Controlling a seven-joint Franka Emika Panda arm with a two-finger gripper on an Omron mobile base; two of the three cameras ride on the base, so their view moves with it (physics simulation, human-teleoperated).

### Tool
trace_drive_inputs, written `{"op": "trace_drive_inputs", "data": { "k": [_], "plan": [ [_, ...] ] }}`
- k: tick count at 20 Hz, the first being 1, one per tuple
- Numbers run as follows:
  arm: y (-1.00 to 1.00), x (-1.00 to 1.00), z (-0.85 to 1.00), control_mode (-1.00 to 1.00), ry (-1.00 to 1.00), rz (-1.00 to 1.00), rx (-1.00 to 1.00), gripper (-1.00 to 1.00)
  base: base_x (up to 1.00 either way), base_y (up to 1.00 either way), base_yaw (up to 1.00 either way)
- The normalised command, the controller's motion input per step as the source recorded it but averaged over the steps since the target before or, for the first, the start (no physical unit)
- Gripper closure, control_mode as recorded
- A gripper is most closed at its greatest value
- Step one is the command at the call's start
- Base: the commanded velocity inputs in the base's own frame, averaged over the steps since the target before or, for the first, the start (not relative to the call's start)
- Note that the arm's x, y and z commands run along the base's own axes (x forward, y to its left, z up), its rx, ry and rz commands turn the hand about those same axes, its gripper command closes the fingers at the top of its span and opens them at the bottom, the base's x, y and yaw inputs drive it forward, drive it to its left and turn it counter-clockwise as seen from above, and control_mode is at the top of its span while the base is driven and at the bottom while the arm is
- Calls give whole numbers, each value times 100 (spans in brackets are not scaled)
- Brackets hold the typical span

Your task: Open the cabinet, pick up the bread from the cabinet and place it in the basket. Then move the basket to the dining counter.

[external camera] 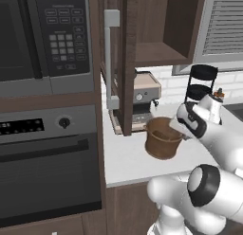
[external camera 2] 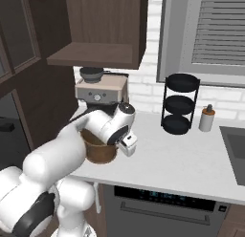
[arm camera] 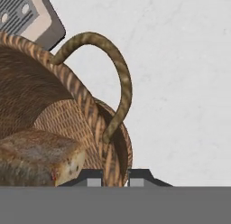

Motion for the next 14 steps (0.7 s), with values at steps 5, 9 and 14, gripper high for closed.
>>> {"op": "trace_drive_inputs", "data": {
  "k": [5, 9, 14],
  "plan": [
    [0, -68, 81, -100, -18, -31, 5, 100, 0, 0, 0],
    [0, -64, 100, -100, -3, -29, 0, 100, 0, 0, 0],
    [1, -51, 100, -100, 15, -15, -2, 100, 0, 0, 0]
  ]
}}
